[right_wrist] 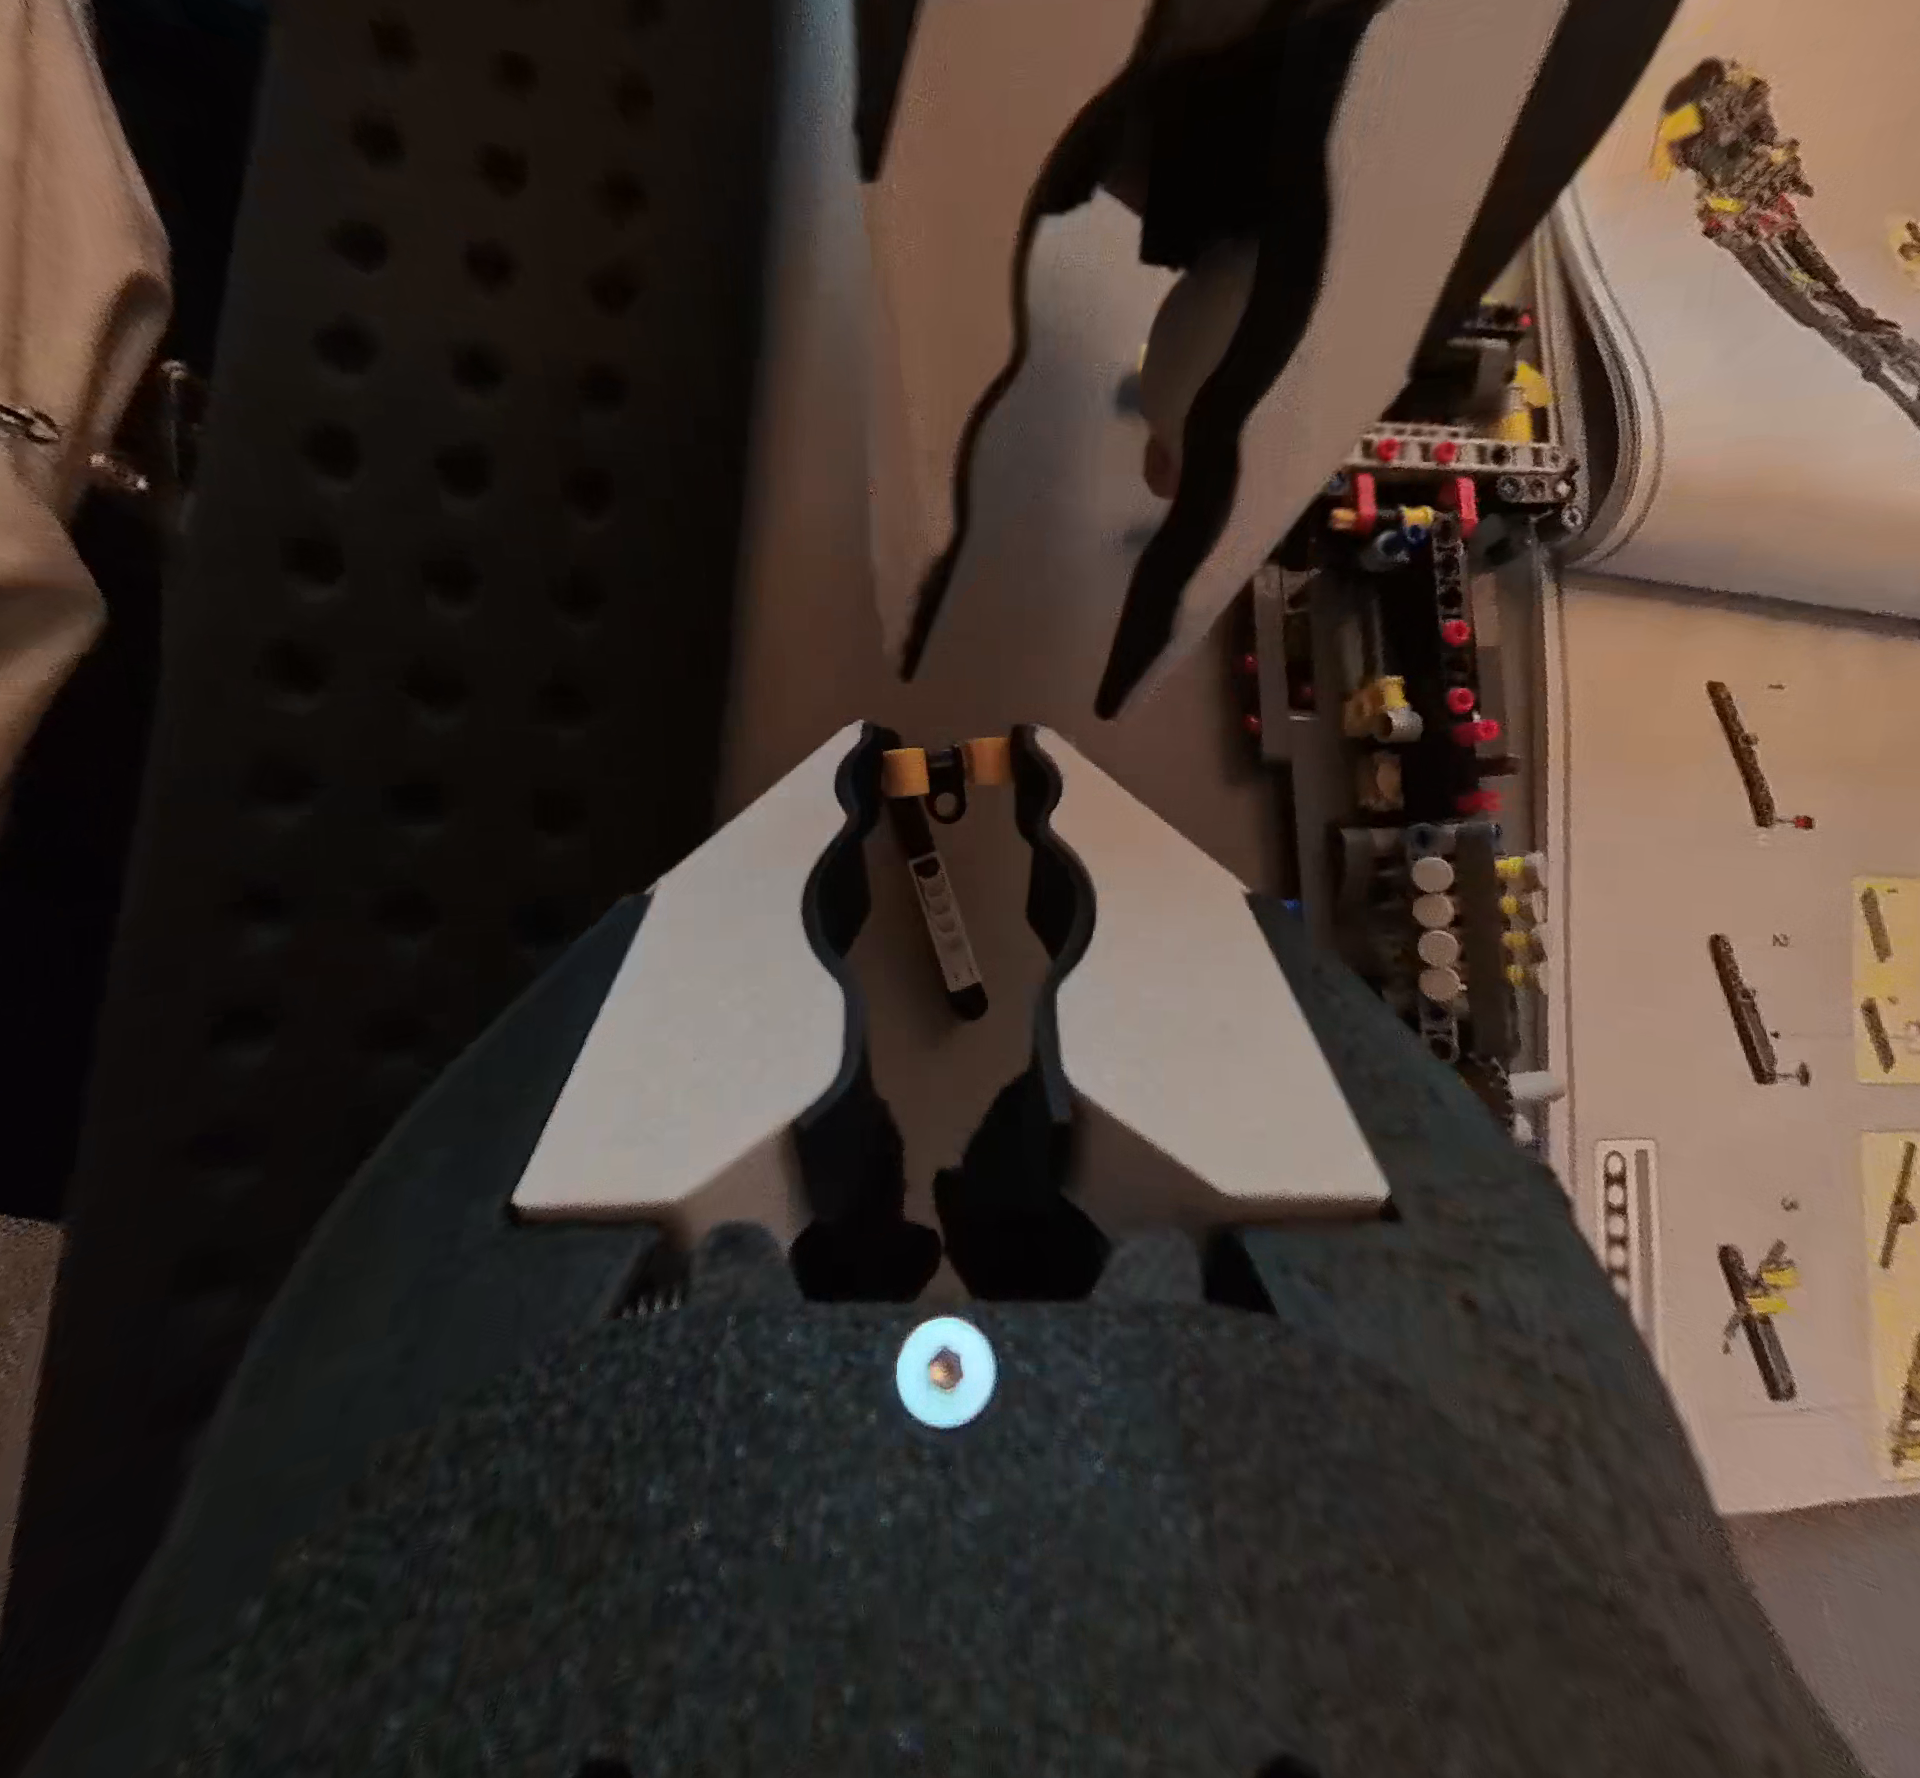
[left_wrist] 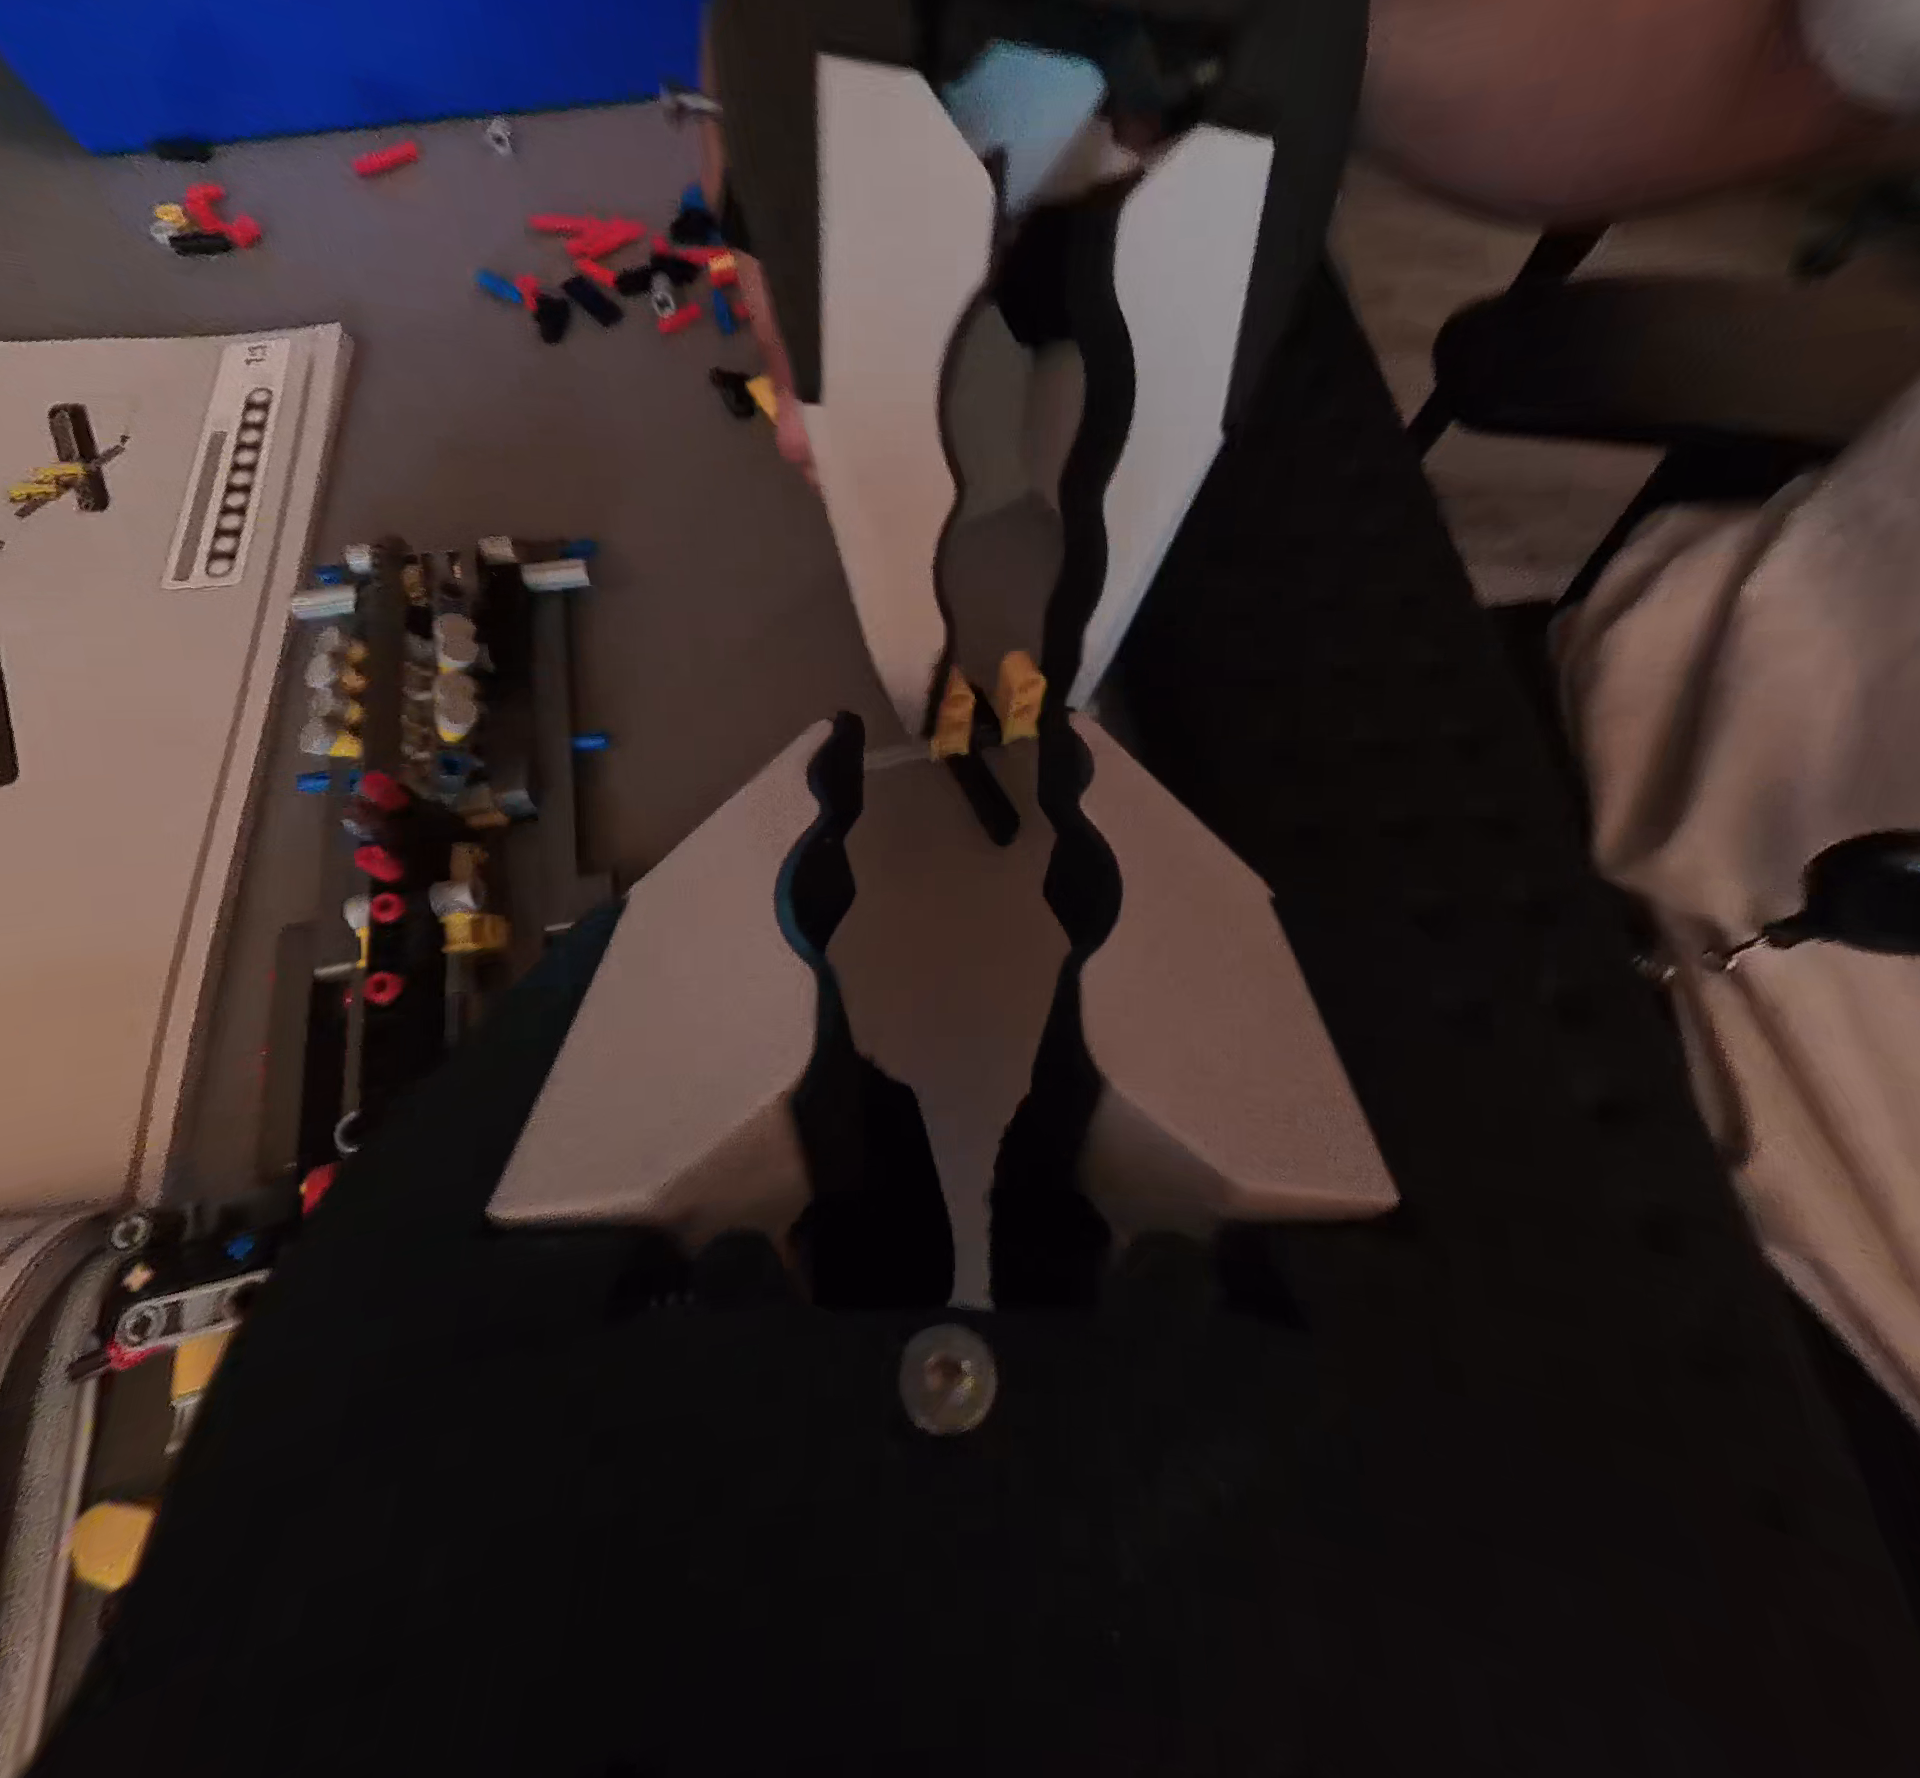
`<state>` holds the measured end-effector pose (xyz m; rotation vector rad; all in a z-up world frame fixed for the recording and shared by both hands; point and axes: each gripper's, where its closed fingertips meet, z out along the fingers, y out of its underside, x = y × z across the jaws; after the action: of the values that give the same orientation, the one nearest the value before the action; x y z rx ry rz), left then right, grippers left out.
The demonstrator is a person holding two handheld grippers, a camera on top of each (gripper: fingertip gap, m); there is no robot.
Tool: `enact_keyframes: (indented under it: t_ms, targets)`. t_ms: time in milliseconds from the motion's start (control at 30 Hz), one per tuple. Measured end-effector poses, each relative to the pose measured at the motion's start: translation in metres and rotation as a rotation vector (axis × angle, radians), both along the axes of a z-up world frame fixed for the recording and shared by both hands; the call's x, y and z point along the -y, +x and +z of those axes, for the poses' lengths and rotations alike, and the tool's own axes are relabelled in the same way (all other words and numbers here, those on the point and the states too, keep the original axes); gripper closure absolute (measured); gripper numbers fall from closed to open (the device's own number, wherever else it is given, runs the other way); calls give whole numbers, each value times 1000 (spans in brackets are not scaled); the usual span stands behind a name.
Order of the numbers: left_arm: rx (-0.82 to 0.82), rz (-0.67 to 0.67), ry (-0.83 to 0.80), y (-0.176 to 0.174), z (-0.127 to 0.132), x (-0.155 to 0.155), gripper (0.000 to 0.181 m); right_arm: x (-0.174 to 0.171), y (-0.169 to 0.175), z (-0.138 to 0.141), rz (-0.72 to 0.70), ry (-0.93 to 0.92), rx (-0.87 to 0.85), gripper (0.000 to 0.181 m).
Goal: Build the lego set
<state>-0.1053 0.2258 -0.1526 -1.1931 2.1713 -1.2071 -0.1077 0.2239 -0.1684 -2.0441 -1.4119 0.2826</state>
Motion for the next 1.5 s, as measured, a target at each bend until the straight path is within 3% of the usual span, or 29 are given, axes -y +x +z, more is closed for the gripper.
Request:
enact_keyframes:
  t_ms: [33, 167, 567, 700, 867, 1033, 1167, 1233, 1500]
  targets:
    - [-5, 2, 35, -1, -5, 2, 148, 1, 2, -4, 0, 1, 26, 156]
    - [-46, -5, 57, -7, -20, 3, 148, 8, 3, -21, 36, -1, 101, 156]
    - [-57, 1, 70, -5, -30, 0, 150, 2, 6, -25, 83, -6, 112, 156]
    - [-36, 15, 120, -2, -33, -2, 147, 0, 5, -22, 8, -36, 52, 156]
    - [-30, -10, 92, -5, -30, 5, 134, -14, 13, 3, -225, 73, -90, 156]
    - [18, 0, 12, 0, -15, 9, 134, -16, 29, 21, -493, 81, -402, 156]
    - [43, 1, -36, 3, -11, 11, 132, -7, 21, 33, -488, 178, -528, 157]
    - [39, 2, -46, 4, -12, 15, 124, -4, 19, 33, -483, 208, -521, 157]
    - [92, -56, -107, 0, 1, 19, 129, 7, 2, 34, -331, 339, -446, 156]
